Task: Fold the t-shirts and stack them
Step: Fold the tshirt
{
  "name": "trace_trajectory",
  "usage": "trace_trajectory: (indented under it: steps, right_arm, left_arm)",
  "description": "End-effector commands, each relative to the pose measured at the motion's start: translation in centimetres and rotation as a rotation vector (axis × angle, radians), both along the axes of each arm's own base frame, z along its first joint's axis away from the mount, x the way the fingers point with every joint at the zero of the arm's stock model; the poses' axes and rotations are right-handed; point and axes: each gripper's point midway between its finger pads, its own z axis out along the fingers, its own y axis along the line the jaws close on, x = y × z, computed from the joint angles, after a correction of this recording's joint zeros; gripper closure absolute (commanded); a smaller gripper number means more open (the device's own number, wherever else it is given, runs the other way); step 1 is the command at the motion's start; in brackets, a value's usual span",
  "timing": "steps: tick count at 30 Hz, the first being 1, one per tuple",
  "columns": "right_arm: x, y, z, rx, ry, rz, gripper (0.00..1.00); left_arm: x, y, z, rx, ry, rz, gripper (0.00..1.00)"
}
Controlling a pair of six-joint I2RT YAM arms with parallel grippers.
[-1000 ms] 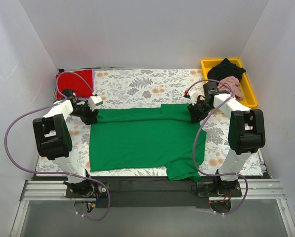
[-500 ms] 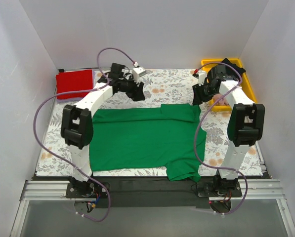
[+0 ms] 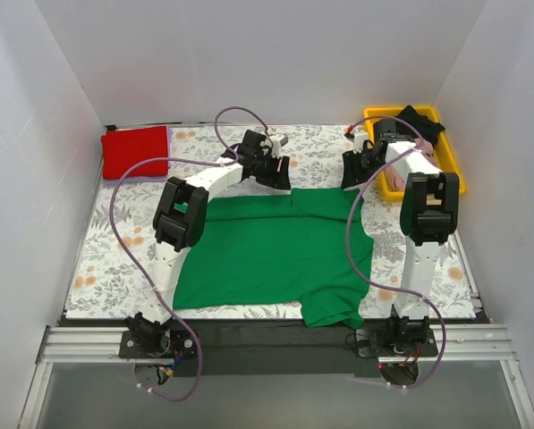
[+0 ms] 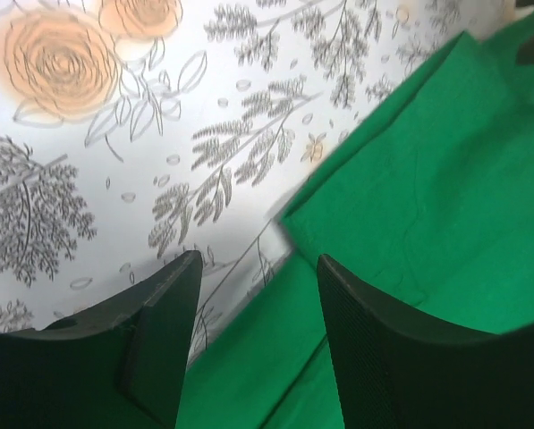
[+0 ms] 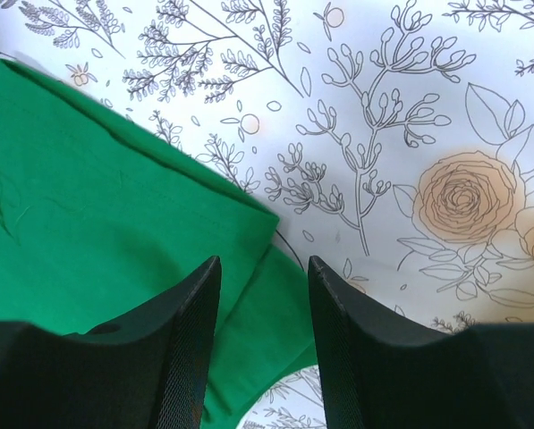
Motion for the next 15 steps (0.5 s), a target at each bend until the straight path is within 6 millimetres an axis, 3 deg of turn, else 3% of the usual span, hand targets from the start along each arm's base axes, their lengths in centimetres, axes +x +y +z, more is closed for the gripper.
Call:
trace_trajectory:
  steps: [1,15]
  right_arm:
    - [1.4,0.4,0.2,0.019,-0.023,-0.013,0.5]
    - [0.7,1.9,-1.9,0.102,0.056,-0.005,0.58]
  left_arm:
    - [1.7,-1.1,1.2,-0.031,-0.03,0.053,0.47]
    - [-0.5,-3.8,-1.3,-0.057,0.038,-0.002,0.55]
